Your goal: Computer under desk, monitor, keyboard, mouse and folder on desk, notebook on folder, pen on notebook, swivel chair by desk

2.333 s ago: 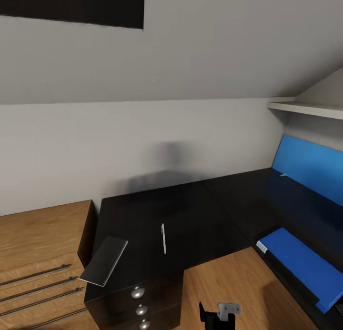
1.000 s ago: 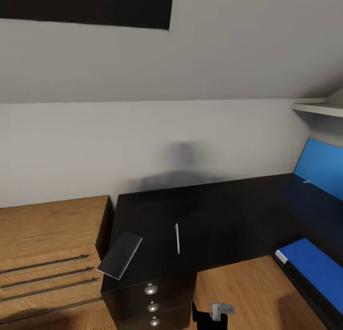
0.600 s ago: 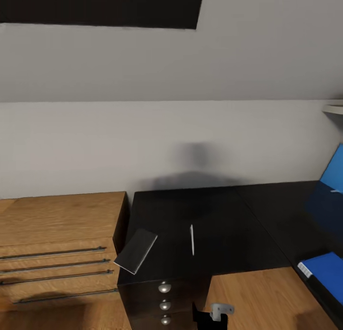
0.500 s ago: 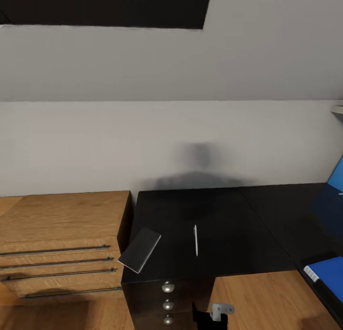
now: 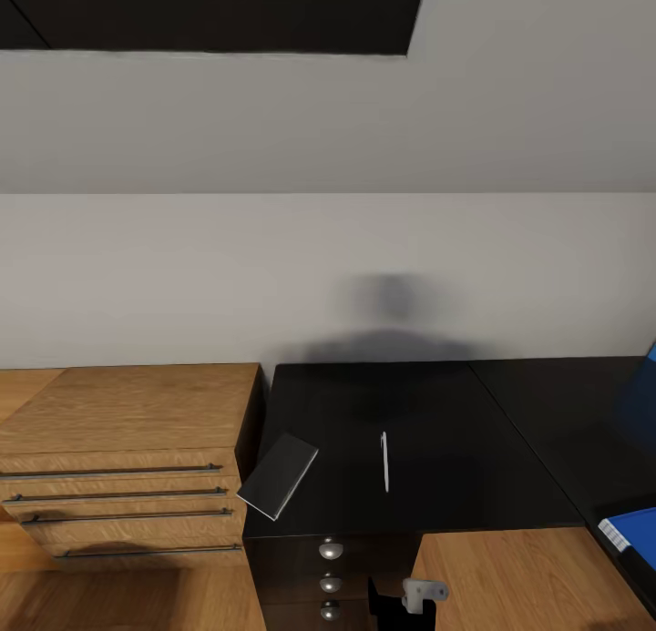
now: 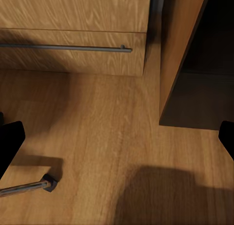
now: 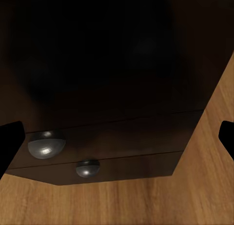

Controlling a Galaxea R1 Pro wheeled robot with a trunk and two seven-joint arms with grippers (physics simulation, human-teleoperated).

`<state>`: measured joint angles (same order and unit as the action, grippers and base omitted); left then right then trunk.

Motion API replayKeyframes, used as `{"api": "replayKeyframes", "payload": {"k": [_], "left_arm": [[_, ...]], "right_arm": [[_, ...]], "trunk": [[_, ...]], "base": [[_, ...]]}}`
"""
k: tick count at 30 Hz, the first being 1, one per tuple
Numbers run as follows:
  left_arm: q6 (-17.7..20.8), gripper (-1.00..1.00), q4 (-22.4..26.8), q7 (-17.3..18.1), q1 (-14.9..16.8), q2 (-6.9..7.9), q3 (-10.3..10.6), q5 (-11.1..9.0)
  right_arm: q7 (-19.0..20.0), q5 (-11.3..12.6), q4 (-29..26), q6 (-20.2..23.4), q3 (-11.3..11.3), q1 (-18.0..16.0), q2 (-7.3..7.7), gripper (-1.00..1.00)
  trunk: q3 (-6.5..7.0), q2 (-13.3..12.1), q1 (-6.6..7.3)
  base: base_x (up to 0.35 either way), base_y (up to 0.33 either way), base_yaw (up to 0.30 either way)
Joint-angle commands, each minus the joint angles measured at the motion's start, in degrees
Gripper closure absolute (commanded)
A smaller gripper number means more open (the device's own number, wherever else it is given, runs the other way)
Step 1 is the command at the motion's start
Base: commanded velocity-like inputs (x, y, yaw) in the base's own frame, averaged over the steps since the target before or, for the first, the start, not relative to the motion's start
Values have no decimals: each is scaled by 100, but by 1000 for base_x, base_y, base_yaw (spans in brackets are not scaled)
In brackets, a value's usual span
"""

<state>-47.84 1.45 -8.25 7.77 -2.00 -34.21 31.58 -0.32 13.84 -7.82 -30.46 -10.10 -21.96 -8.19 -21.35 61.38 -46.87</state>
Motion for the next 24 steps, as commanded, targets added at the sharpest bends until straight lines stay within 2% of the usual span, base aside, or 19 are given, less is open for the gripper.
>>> {"api": "replayKeyframes", "payload": {"k": [1,9,16,20,24], "left_arm": [[-10,-100,0,-54,3,-1,-15,61],[-6,-100,-3,-54,3,5,-16,59],[-6,-100,1,-54,3,10,-8,59],[-6,-100,0,-54,4,11,-12,55],[-9,-100,2,-54,3,9,-15,51]], "right_arm": [[-3,58,5,-21,-49,-4,1,-100],[-3,39,8,-21,-53,-4,1,-100],[-3,28,9,-21,-58,-6,-4,-100],[-3,24,9,-21,-61,-4,-5,-100],[-3,23,9,-21,-62,-3,-7,-100]], "trunk": [[-6,4,0],[-6,4,0],[-6,4,0],[-6,4,0],[-6,4,0]], "base": [[0,0,8],[0,0,2],[-270,0,14],[-226,0,159],[-52,0,246]]}}
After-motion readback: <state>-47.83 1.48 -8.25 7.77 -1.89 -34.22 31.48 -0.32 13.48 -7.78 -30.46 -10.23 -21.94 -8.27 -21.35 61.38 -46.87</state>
